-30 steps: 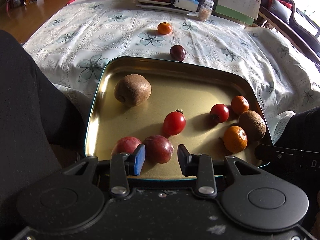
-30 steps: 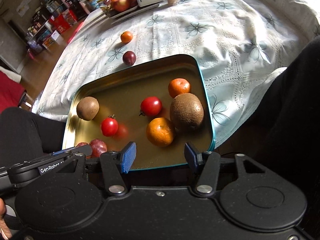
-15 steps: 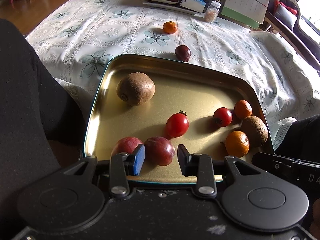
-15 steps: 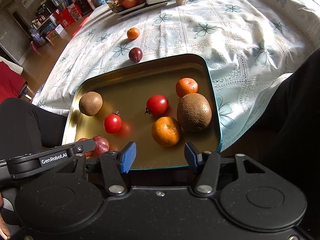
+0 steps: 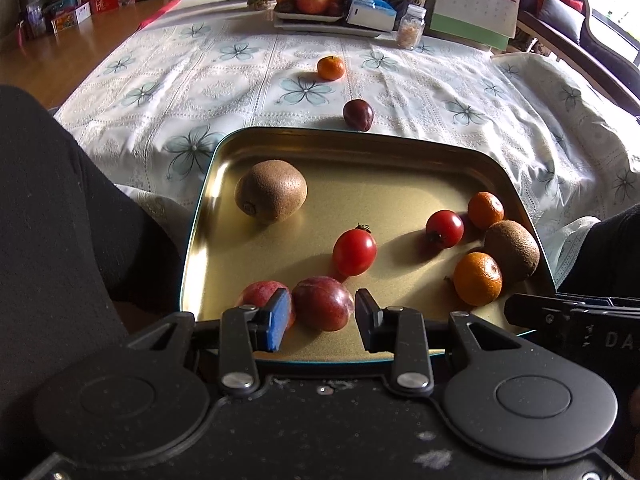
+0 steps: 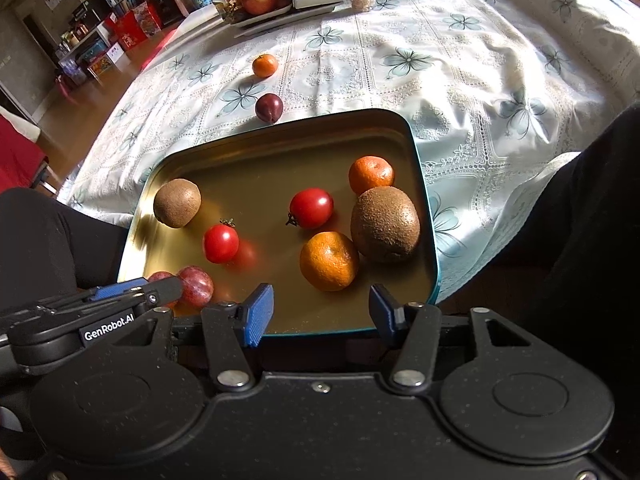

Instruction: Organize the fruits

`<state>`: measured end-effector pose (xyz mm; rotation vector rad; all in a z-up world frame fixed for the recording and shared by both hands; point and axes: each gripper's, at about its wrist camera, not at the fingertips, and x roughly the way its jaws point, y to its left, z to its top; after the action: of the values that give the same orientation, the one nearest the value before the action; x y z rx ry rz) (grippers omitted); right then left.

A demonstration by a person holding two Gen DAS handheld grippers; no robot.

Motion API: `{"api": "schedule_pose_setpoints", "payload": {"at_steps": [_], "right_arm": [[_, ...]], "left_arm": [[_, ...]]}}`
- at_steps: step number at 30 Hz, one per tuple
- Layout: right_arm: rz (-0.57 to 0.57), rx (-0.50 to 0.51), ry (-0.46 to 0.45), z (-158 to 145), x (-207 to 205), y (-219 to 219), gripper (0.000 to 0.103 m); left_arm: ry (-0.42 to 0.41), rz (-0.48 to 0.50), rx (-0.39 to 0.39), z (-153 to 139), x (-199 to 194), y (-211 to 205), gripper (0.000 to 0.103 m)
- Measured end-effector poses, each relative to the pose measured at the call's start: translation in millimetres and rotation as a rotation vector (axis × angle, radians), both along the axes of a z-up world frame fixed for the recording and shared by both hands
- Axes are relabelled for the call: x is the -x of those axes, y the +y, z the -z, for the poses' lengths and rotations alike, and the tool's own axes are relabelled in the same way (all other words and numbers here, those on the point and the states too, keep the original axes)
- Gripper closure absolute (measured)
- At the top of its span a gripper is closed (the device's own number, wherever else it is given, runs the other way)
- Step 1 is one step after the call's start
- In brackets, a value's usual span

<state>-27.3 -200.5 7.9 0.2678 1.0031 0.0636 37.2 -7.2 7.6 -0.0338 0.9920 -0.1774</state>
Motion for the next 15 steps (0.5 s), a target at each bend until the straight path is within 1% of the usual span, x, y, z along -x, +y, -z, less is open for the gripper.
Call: {"api": "schedule_pose_setpoints", "payload": {"at_steps": [4,9,12,15], "right_arm": [[-0.021,0.044,0.001,-0.6,0.4,6.9,0.044],[-0.056,0.052,0.018,1.4,-1.0,12.9,0.045],[-0.073,0.056,0.009,1.9,-0.1,16.1,0.049],[-0.070,0.064,-0.007,1.4,1.7,18.6,0.049]], "left_arm": [[-0.019,0.005,-0.019,-1.0,3.4,-1.4,0.068],[-0.021,0.020,-0.028,-0.8,5.4,-4.3,0.068],[-0.007,0.020,-0.035,0.8,3.4,-4.8,0.068],[0.028,0.022,-0.023,3.6,-0.6,-3.3,0.068]]}}
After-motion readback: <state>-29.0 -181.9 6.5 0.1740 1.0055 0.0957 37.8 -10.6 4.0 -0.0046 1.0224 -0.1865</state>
